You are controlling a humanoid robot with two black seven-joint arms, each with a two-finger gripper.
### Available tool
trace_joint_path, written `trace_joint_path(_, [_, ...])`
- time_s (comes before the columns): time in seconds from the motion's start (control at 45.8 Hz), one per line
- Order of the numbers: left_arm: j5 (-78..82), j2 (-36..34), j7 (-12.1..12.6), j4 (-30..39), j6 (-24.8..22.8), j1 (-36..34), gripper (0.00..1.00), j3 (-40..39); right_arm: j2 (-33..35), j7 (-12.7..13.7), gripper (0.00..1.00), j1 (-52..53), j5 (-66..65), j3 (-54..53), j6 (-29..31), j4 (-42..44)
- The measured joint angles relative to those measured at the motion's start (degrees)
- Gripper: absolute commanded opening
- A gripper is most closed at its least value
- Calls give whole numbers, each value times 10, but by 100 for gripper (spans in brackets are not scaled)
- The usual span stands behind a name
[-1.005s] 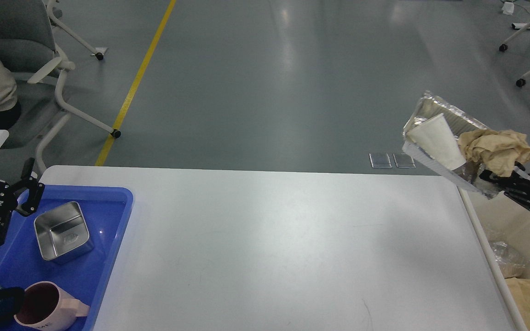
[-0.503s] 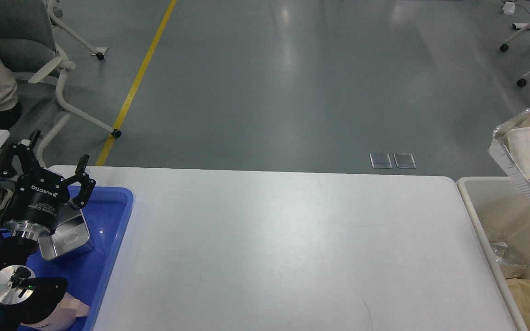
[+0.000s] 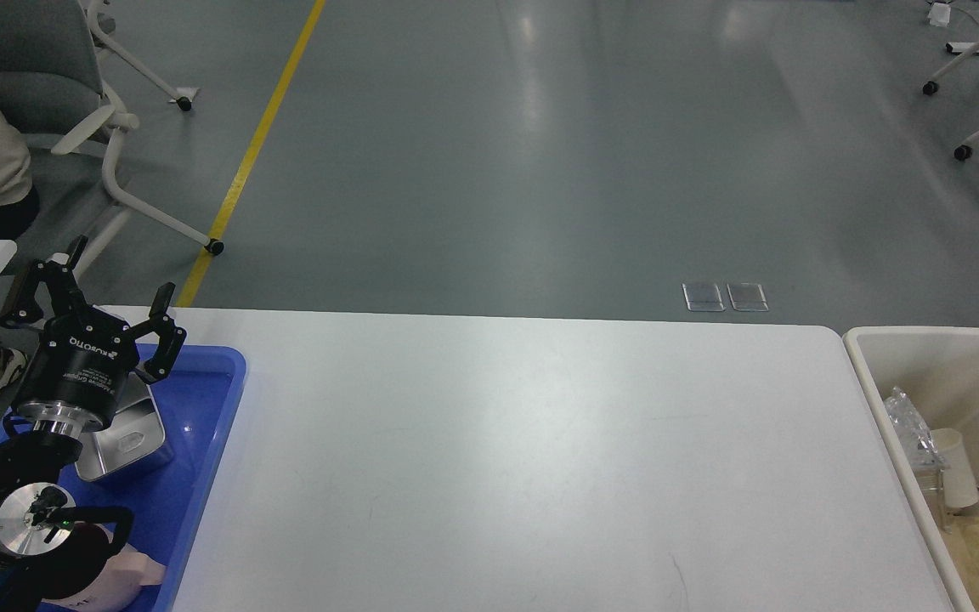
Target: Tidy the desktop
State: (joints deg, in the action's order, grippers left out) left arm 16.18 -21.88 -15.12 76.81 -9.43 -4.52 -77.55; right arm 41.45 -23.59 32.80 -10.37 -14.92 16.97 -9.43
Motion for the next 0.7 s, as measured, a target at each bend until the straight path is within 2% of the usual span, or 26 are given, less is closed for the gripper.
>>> trace_joint_path(0.131, [0,-1,0,0,0,2,96,-1,-16,-1,100,27,0,-17,0,0])
trace_joint_path(0.503, [1,-3,-2,2,2,5,96,-13,-171,5,100,176,9,-35,9,-9])
trace_joint_path(0.568, [0,-3,-2,4,2,6,96,-17,-196,5,100,185,26,-74,10,-10])
trace_joint_path(0.699, [0,-3,-2,6,2,15,96,-29,-223,7,100,186,65,-230,25,-30])
